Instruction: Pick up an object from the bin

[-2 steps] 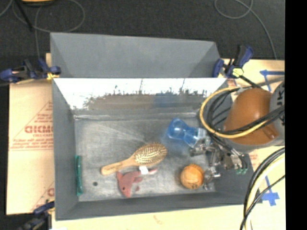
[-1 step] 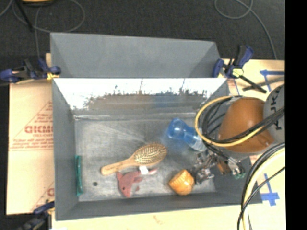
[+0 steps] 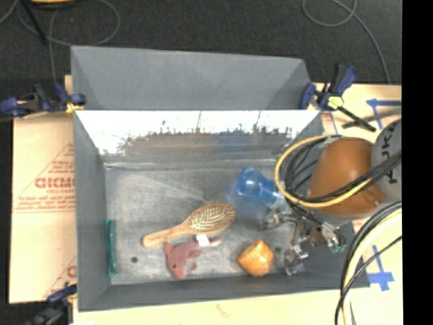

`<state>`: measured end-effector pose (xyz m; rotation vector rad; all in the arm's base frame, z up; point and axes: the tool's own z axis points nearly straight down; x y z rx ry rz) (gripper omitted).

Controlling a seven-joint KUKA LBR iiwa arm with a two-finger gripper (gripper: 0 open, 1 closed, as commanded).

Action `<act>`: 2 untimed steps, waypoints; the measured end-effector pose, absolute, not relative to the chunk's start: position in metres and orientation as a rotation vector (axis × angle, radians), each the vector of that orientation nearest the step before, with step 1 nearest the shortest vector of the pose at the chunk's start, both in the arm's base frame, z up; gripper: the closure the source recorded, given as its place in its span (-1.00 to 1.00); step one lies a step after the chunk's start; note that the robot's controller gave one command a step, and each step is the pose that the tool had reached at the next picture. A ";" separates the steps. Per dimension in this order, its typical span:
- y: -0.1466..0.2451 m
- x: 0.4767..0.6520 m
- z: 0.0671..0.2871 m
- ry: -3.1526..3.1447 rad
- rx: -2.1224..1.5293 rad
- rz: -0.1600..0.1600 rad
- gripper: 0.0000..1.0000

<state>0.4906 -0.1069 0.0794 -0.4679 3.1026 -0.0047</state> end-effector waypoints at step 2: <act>0.025 0.506 0.074 3.012 -0.862 -0.008 1.00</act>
Offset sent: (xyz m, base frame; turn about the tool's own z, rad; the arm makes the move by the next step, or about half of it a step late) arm 0.0116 0.1338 -0.0094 -0.2554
